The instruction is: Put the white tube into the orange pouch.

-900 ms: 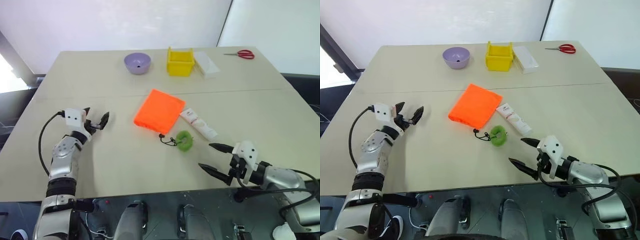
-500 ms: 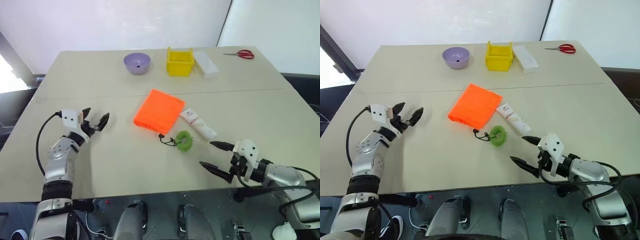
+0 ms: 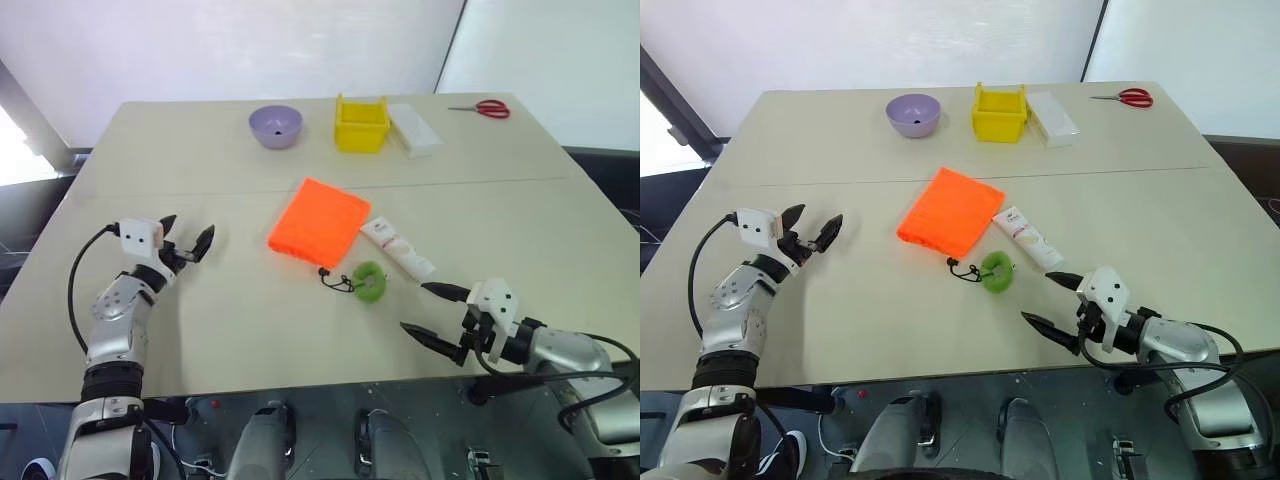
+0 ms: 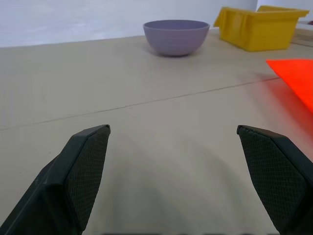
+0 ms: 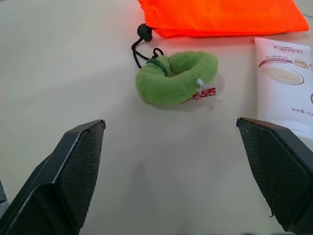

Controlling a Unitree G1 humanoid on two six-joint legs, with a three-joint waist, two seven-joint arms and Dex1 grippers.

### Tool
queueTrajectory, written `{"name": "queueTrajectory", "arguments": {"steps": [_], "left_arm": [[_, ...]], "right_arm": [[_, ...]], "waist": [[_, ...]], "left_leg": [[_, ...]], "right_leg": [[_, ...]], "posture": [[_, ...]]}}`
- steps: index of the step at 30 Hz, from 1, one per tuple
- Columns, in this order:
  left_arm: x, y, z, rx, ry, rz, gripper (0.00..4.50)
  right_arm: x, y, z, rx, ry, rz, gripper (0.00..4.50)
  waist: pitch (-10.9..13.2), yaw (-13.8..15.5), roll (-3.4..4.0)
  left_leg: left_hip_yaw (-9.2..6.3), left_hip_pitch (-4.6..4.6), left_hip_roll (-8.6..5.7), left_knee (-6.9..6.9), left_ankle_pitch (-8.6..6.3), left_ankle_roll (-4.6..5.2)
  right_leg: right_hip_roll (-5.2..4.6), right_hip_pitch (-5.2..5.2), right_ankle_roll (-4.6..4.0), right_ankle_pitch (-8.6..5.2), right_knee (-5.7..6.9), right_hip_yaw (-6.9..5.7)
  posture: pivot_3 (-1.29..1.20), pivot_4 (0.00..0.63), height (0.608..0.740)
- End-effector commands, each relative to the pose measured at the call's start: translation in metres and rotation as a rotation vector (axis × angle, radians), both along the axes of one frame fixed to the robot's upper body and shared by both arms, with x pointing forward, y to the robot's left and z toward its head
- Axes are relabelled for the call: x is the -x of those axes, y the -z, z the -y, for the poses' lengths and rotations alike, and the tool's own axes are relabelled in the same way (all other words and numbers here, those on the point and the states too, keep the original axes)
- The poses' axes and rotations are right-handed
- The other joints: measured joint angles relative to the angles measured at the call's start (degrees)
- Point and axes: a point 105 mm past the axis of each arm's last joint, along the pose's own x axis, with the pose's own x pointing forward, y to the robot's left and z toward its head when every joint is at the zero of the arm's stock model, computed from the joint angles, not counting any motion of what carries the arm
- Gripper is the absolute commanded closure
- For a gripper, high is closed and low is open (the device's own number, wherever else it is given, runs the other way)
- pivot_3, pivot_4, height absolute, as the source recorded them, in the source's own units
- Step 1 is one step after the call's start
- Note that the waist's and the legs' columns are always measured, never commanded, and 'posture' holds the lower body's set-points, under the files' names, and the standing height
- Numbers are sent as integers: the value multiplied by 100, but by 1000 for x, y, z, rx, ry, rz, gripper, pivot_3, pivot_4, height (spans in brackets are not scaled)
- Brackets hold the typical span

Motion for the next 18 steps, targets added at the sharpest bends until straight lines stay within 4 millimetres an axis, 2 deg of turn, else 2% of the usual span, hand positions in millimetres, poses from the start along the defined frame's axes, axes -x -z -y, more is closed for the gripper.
{"name": "queueTrajectory", "arguments": {"steps": [1, 3, 5, 8, 12, 14, 18], "left_arm": [[1, -16, -6, -10, -7, 61, 53], [1, -15, -6, -17, -3, 61, 53], [5, -15, 2, -75, 58, 66, 53], [15, -16, 21, -152, 203, 82, 53], [37, -30, 56, -294, 468, 165, 53], [44, -25, 73, -401, 595, 174, 53], [31, -21, 101, -551, 698, 208, 53]], "right_arm": [[-2, -11, 2, -2, 3, 51, 0], [-3, -11, 2, -3, 3, 52, 0], [-6, -15, 3, -26, 18, 62, 0], [-11, -25, 6, -73, 49, 81, 0], [-24, -44, 15, -213, 111, 103, 0], [-29, -51, 19, -270, 127, 104, 0], [-32, -51, 17, -198, 122, 139, 0]], "waist": [[0, 0, 0], [0, 0, 0], [0, -1, 0], [0, -7, 0], [1, 2, 1], [2, 2, 3], [1, 14, 9]], "left_leg": [[0, 0, 0, 0, 0, 0], [0, 0, 0, 0, 0, 0], [0, 0, 1, 0, 0, 0], [2, 0, 1, -1, 0, 0], [14, -1, 8, -2, -2, 1], [15, -3, 17, -3, -2, 1], [53, -4, 49, -5, -2, 1]], "right_leg": [[0, 0, 0, 0, 0, 0], [-1, 0, 0, 0, 0, 0], [-1, 0, 0, 0, 0, 0], [-3, -2, 0, 0, 0, -1], [-8, -6, -2, 1, -3, -1], [-7, -7, -8, 4, -8, -4], [-5, -10, -17, 10, -22, -28]], "posture": [[0, 150, 740], [0, 150, 740], [0, 150, 740], [0, 150, 740], [0, 150, 740], [0, 150, 740], [0, 150, 740]]}}
